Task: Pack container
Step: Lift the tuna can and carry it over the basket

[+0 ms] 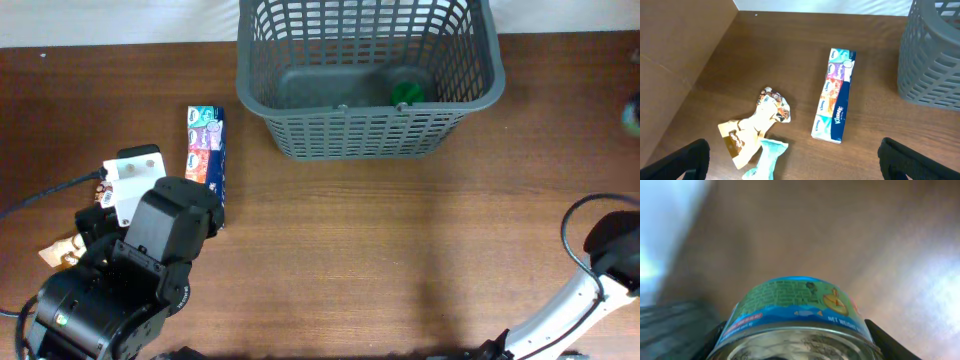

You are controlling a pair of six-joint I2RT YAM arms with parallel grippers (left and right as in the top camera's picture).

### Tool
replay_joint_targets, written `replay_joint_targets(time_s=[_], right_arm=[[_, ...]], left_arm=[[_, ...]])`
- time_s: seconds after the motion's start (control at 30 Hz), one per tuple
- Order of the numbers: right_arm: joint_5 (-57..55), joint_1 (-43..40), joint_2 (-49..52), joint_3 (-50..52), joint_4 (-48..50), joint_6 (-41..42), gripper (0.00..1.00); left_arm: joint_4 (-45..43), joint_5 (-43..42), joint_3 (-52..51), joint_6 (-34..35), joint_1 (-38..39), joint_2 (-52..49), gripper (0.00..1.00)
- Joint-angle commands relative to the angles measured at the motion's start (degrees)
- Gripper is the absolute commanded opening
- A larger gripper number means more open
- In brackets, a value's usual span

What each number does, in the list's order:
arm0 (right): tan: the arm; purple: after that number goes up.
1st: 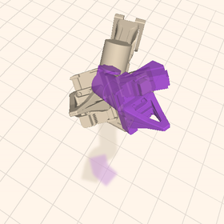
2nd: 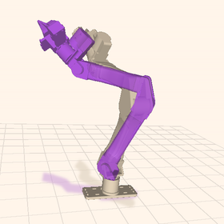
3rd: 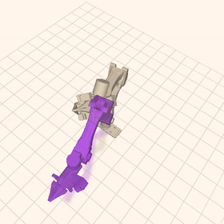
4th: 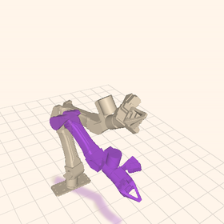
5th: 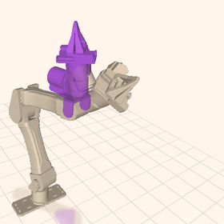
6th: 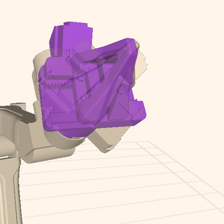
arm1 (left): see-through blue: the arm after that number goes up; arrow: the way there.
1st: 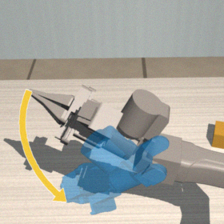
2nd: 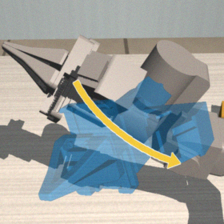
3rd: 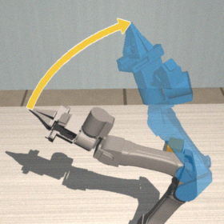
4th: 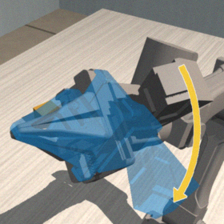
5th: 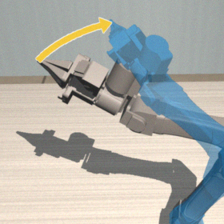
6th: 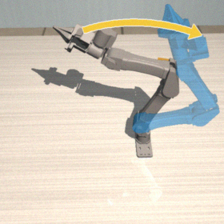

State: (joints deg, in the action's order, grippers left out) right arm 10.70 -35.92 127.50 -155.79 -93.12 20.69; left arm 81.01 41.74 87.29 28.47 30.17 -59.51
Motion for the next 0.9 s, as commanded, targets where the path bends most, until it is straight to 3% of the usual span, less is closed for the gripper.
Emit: replay_joint_targets(time_s=[0.0, 0.17, 0.33, 0.63, 0.77, 0.87], right_arm=[[4.1, 4.2, -0.9, -11.1, -1.2, 0.7, 0.04], [6.3, 12.9, -1.2, -24.0, -1.4, 3.9, 0.04], [5.1, 24.5, -2.5, -23.9, 3.9, 7.6, 0.04], [-16.6, 44.2, -2.3, -17.6, 8.5, 8.1, 0.04], [-26.7, 49.2, -2.2, -12.2, 9.7, 8.1, 0.04], [-27.9, 50.8, -1.6, -7.3, 12.1, 5.9, 0.04]], left_arm=[[0.1, -0.6, 0.6, -0.3, -0.3, 0.0, 1.00], [0.1, -0.6, 0.6, -0.3, -0.3, 0.0, 0.99], [0.1, -0.6, 0.6, -0.3, -0.3, 0.0, 1.00], [0.1, -0.6, 0.6, -0.3, -0.3, 0.0, 1.00], [0.1, -0.6, 0.6, -0.3, -0.3, 0.0, 1.00], [0.1, -0.6, 0.6, -0.3, -0.3, 0.0, 1.00]])
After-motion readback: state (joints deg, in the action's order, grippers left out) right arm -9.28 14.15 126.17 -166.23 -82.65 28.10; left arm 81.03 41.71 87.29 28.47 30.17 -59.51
